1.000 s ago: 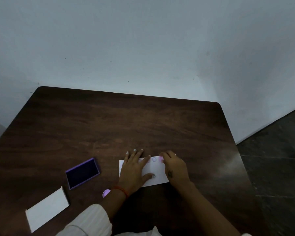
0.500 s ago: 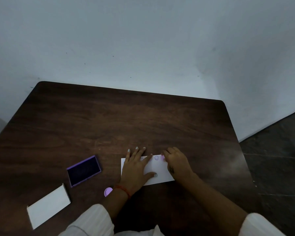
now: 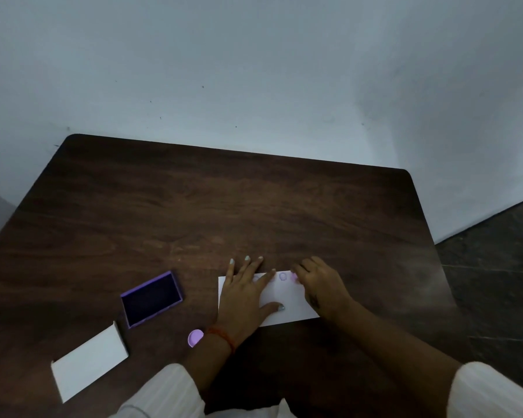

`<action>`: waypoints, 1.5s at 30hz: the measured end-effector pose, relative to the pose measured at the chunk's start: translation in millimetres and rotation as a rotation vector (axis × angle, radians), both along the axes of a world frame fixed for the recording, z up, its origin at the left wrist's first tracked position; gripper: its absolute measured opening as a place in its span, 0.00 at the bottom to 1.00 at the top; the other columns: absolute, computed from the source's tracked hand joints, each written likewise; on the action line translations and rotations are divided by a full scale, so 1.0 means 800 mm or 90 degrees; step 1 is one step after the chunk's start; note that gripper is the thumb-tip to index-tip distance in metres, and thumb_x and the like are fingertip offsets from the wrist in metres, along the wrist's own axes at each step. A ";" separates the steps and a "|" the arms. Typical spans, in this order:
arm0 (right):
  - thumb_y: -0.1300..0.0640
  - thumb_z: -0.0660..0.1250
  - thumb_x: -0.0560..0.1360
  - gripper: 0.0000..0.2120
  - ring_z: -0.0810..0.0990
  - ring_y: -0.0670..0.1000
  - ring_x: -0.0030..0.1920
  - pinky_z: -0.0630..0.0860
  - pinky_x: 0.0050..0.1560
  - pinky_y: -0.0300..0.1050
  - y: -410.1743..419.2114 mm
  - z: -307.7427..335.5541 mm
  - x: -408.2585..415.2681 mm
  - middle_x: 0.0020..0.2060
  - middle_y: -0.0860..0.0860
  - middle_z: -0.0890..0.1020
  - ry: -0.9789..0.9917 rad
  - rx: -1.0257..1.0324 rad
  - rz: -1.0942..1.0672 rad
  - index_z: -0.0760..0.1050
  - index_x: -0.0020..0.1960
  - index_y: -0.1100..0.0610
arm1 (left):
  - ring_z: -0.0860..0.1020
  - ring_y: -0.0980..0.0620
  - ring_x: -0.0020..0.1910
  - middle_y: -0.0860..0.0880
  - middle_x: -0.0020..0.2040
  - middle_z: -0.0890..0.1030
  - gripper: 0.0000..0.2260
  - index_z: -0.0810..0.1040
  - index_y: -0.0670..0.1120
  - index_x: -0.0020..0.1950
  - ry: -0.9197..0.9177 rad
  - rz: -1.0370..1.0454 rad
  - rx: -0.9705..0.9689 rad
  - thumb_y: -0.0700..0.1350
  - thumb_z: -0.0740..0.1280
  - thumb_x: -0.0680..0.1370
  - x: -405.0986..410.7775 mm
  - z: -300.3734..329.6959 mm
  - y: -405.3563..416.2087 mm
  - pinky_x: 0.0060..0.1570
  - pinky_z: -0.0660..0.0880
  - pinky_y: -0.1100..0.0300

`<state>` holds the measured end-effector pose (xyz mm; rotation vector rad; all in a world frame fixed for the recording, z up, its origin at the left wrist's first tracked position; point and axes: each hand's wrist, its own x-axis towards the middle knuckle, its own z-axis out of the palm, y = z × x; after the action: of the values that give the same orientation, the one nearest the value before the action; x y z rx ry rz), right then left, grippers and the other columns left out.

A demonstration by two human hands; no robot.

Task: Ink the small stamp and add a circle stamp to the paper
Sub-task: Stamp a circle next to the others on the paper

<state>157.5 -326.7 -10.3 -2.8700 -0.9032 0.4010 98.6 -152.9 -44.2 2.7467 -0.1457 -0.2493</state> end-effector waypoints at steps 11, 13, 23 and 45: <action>0.60 0.63 0.75 0.18 0.71 0.55 0.63 0.70 0.62 0.48 -0.002 0.016 -0.002 0.63 0.57 0.75 0.004 -0.011 0.013 0.70 0.64 0.59 | 0.50 0.49 0.77 0.49 0.78 0.56 0.33 0.60 0.56 0.73 0.000 -0.003 0.008 0.67 0.60 0.71 -0.001 0.007 -0.001 0.73 0.35 0.50; 0.60 0.63 0.76 0.15 0.72 0.54 0.63 0.70 0.64 0.48 0.003 0.030 0.001 0.62 0.56 0.76 0.042 -0.016 -0.017 0.72 0.62 0.58 | 0.50 0.48 0.77 0.49 0.78 0.56 0.33 0.61 0.56 0.72 0.002 -0.008 0.011 0.67 0.60 0.71 -0.001 0.012 -0.001 0.74 0.36 0.50; 0.60 0.70 0.72 0.08 0.79 0.54 0.54 0.76 0.57 0.52 -0.016 0.039 -0.036 0.52 0.57 0.82 0.336 0.728 -0.719 0.79 0.51 0.56 | 0.52 0.46 0.77 0.47 0.77 0.57 0.32 0.55 0.55 0.74 0.000 -0.005 -0.011 0.64 0.59 0.74 -0.005 0.029 0.001 0.75 0.41 0.48; 0.64 0.64 0.74 0.08 0.86 0.54 0.38 0.84 0.37 0.45 0.003 0.022 -0.139 0.37 0.60 0.86 0.752 1.242 -0.830 0.80 0.42 0.66 | 0.67 0.46 0.67 0.45 0.69 0.72 0.23 0.73 0.45 0.66 -0.022 0.274 -0.135 0.45 0.71 0.72 -0.140 0.032 0.076 0.69 0.63 0.56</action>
<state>46.2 -324.3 7.2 -0.5978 0.6371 0.4277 -13.2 -92.2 -18.2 2.4941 0.3852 -0.0639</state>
